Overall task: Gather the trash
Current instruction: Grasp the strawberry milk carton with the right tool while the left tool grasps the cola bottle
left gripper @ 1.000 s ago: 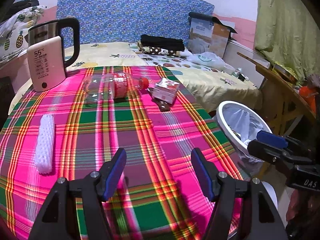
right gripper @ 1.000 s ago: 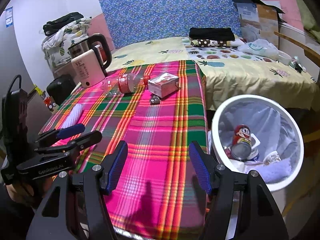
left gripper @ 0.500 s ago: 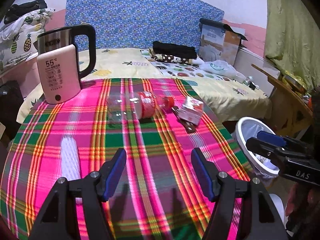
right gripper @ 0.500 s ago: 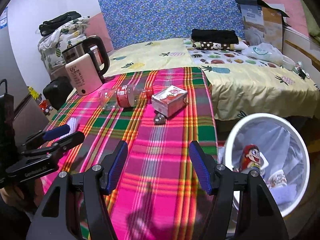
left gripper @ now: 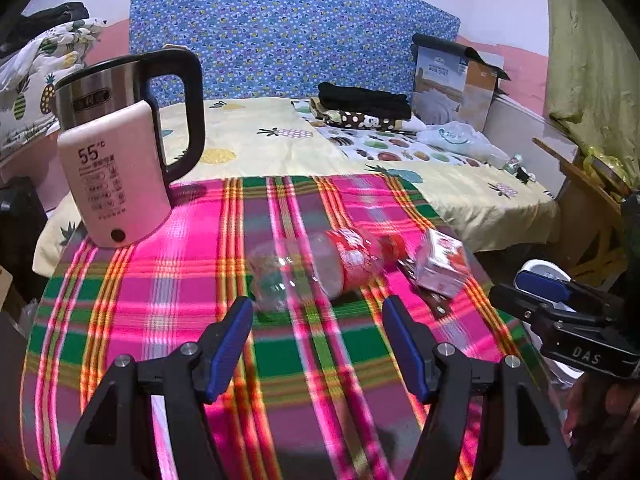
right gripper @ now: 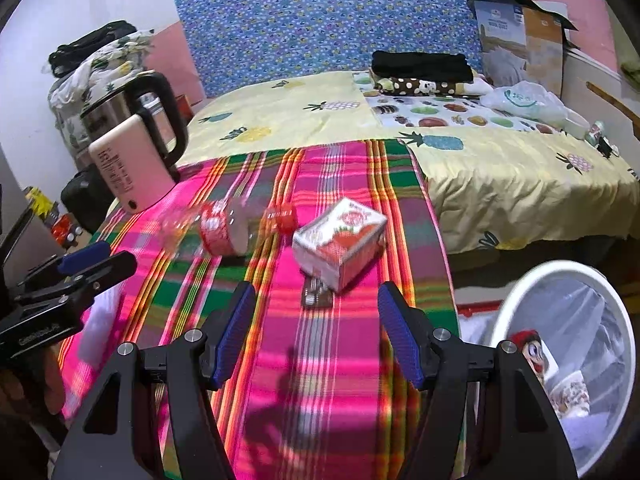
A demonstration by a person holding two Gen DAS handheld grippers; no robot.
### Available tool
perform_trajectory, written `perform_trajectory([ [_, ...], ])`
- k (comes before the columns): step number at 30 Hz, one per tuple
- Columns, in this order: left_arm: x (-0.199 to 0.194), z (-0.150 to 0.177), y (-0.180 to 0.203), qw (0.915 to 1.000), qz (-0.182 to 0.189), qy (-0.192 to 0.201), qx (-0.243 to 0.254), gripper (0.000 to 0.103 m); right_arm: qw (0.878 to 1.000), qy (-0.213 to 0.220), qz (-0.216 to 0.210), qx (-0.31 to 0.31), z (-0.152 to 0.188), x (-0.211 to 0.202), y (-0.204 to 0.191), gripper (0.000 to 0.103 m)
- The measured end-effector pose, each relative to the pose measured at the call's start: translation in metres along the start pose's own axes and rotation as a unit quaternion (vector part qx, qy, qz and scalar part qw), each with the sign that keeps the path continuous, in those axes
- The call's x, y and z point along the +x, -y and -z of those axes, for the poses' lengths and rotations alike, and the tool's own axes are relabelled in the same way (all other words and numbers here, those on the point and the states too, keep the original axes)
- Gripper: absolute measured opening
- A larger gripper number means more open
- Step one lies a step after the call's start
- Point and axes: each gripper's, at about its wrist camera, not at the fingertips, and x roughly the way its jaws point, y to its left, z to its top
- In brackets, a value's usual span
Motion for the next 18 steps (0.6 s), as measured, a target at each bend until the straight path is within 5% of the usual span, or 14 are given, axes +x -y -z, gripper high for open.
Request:
perform_trajectory([
  [11, 0.03, -0.036, -0.017, 0.9999, 0.009, 0.001, 0.013, 0.069, 0.998, -0.007, 0.054, 0.042, -0.02, 0.05, -0.002, 0.065],
  [18, 0.063, -0.043, -0.006, 0.9977, 0.037, -0.025, 0.052, 0.069, 0.997, -0.019, 0.067, 0.046, -0.013, 0.047, 0.011, 0.065],
])
